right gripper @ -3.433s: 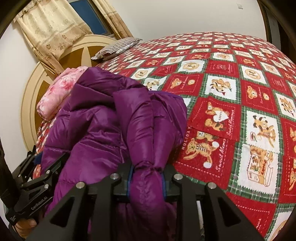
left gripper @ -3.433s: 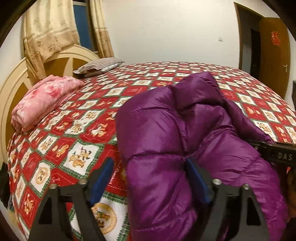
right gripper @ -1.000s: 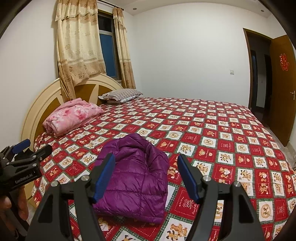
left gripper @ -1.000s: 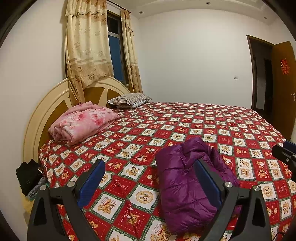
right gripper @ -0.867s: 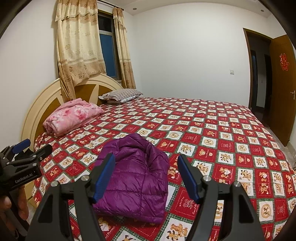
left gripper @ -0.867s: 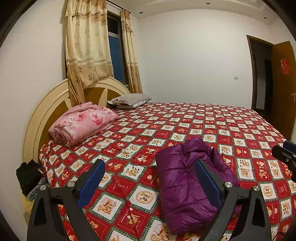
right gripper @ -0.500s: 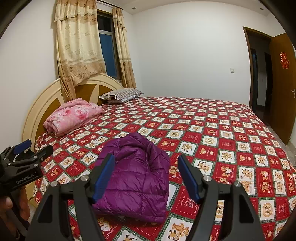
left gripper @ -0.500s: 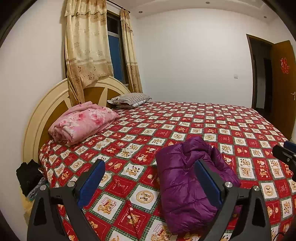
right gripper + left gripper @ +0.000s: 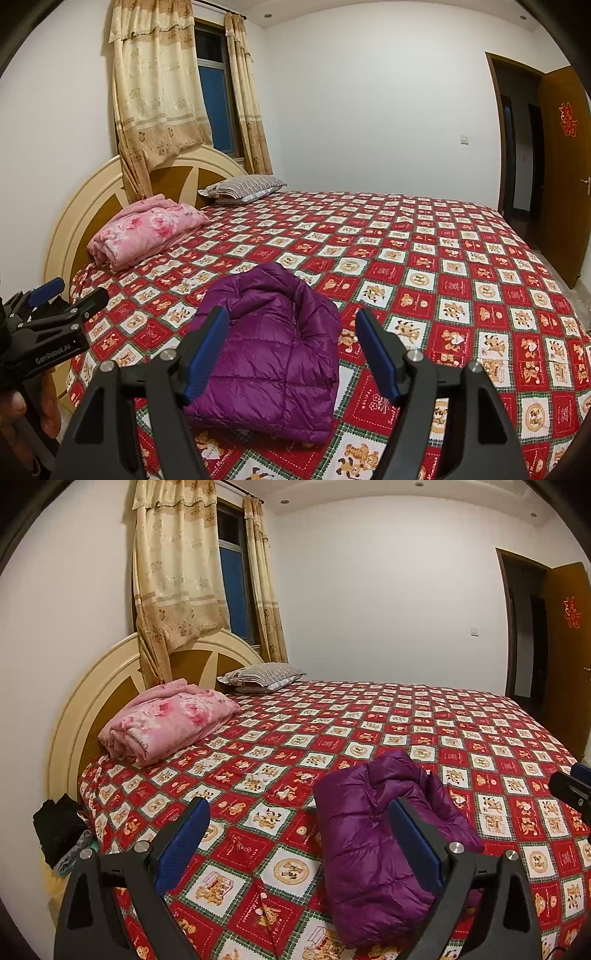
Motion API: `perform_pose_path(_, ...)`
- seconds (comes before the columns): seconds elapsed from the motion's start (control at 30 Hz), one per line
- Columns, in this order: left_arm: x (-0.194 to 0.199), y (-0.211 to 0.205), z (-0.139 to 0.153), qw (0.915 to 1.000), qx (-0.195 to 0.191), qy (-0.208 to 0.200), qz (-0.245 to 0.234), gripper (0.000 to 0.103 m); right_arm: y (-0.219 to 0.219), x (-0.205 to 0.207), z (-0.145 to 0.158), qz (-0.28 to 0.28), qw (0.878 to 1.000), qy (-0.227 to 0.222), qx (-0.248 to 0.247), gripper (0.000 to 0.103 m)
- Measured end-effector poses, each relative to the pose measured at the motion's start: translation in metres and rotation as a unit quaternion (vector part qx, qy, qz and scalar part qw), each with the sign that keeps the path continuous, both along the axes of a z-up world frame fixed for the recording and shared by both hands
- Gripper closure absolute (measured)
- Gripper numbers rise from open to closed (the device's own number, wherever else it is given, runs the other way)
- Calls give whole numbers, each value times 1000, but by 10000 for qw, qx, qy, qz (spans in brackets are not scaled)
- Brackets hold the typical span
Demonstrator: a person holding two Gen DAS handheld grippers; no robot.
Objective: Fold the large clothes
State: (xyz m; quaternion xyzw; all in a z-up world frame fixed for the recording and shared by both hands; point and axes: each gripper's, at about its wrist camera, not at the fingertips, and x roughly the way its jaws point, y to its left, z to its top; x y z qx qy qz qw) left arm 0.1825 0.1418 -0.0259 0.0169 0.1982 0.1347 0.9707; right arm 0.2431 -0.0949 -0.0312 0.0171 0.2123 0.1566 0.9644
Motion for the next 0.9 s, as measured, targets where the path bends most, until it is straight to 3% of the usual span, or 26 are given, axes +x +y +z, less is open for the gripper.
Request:
perform_pose_path(0.4,-2,1,5,9999,46,-108,-66,6,5,-10,8,50,9996,-256,72,28)
perform_pose_path(0.9,2,4,2,9998,126,-122,10,6,5,-7,7,133,9997,-216,61,28)
